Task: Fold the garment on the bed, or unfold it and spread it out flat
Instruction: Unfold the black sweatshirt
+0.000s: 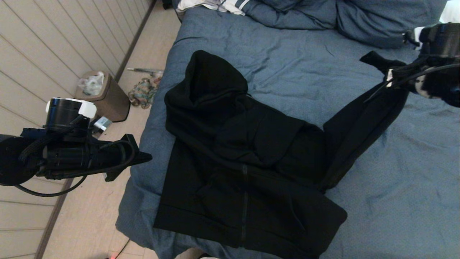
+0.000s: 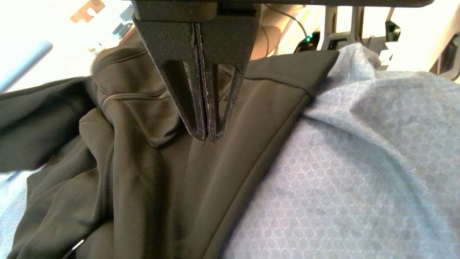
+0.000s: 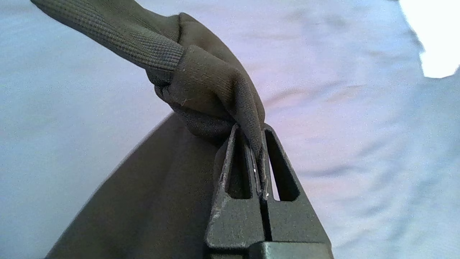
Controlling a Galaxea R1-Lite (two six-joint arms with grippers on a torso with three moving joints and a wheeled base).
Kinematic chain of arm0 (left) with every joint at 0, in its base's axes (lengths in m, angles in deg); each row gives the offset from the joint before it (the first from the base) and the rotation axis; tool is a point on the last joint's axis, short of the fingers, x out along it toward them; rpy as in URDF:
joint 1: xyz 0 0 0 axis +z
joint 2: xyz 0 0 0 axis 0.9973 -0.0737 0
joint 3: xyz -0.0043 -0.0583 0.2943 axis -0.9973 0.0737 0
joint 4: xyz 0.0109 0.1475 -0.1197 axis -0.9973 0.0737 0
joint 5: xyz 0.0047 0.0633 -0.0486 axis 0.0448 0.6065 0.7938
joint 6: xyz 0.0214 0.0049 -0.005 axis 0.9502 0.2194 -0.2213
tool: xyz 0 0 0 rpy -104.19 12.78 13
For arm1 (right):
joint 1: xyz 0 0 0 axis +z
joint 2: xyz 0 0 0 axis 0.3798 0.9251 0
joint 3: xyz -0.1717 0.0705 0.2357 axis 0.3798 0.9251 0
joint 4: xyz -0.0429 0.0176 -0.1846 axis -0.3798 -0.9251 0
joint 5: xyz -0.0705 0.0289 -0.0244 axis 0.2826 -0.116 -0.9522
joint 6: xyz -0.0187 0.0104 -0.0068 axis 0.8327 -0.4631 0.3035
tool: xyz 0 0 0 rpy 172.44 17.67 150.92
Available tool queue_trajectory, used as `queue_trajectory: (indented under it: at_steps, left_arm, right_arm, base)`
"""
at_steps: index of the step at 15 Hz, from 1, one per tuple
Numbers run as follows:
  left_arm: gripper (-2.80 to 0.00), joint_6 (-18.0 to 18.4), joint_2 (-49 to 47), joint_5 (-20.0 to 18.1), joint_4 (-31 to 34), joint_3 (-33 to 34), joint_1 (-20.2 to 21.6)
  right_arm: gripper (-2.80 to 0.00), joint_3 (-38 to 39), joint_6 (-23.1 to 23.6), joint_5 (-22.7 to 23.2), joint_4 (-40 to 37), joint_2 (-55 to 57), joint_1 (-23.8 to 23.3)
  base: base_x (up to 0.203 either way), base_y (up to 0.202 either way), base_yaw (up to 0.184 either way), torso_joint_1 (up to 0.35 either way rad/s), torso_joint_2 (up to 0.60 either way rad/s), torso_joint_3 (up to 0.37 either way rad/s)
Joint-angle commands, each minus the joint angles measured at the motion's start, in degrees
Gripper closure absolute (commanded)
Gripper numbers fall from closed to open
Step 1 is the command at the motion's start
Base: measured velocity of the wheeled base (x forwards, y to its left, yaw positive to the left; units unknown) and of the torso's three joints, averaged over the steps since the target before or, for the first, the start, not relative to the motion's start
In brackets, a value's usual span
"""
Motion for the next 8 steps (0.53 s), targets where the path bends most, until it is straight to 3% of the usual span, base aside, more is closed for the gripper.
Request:
queue_trajectory:
  at_steps: [1, 4, 8]
  left_arm:
    - [0.0, -0.27, -0.18, -0.08, -0.41, 0.25, 0.03]
    - [0.0, -0.27, -0.21, -0.08, -0.44, 0.25, 0.03]
    - [0.0, -0.35, -0.3, -0.08, -0.44, 0.25, 0.03]
  right_arm:
    - [0.0, -2.41, 0.19, 0.3, 0.32, -0.44, -5.09]
    - [0.0, -11.43, 0.29, 0.33, -0.14, 2.29, -10.13]
    - [0.0, -20.91, 0.51, -0.41, -2.09, 2.67, -13.53]
  base:
    - [0.0, 0.0, 0.0, 0.0, 0.0, 0.0]
    - [0.0, 0.0, 0.0, 0.0, 0.0, 0.0]
    - [0.0, 0.0, 0.0, 0.0, 0.0, 0.0]
